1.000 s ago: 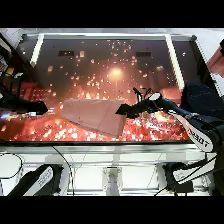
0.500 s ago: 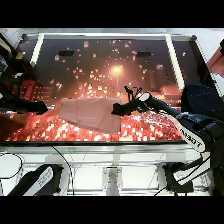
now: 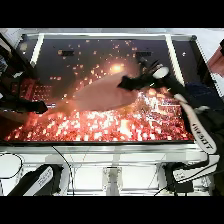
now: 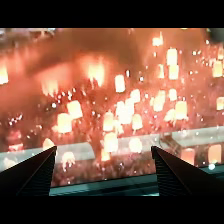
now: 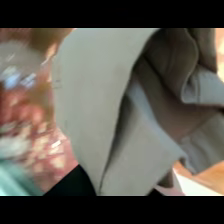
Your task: Fold the clothes and pants, and hang the long-sleeved shirts on hangers.
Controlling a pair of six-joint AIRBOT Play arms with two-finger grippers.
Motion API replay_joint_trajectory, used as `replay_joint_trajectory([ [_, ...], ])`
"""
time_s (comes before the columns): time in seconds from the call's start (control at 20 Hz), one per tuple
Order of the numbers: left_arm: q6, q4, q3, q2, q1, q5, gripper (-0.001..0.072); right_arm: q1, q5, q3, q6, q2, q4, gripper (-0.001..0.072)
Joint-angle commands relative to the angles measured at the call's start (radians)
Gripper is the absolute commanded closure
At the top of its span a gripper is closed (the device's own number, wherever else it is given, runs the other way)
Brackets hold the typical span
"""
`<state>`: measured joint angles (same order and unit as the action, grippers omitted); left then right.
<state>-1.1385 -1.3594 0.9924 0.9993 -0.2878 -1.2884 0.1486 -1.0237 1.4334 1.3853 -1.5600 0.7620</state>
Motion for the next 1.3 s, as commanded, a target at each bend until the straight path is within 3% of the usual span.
replay_joint_trajectory([
  [0.0, 0.0, 0.0, 0.0, 0.0, 0.0, 0.0, 0.0014, -0.219, -0.245, 0.096, 0.153, 0.109, 0.291, 0.0705],
  [0.3, 0.0, 0.0, 0.0, 0.0, 0.0, 0.001, 0.0014, -0.687, -0.492, 0.098, 0.187, 0.275, 0.603, 0.0705],
  [0.6, 0.0, 0.0, 0.0, 0.0, 0.001, 0.001, 0.0014, -1.11, -0.55, 0.097, 0.166, 0.327, 0.646, 0.0705],
  [0.85, 0.0, 0.0, 0.0, 0.0, 0.001, 0.001, 0.0014, -1.215, -0.575, 0.097, 0.175, 0.322, 0.695, 0.0702],
  [0.9, 0.0, 0.0, 0.0, 0.0, 0.0, 0.0, 0.0014, -1.215, -0.578, 0.094, 0.18, 0.321, 0.731, 0.0627],
  [0.95, 0.0, 0.0, 0.0, 0.0, 0.0, 0.0, 0.0014, -1.215, -0.577, 0.086, 0.197, 0.321, 0.751, 0.0493],
  [1.05, 0.0, 0.0, 0.0, 0.0, 0.0, 0.0, 0.0014, -1.215, -0.565, 0.079, 0.212, 0.319, 0.788, 0.0478],
  [1.15, 0.0, 0.0, 0.0, 0.0, 0.001, 0.0, 0.0014, -1.215, -0.559, 0.079, 0.223, 0.319, 0.809, 0.0367],
  [1.25, 0.0, 0.0, 0.0, 0.0, 0.001, 0.0, 0.0014, -1.213, -0.546, 0.079, 0.223, 0.319, 0.805, 0.0361],
])
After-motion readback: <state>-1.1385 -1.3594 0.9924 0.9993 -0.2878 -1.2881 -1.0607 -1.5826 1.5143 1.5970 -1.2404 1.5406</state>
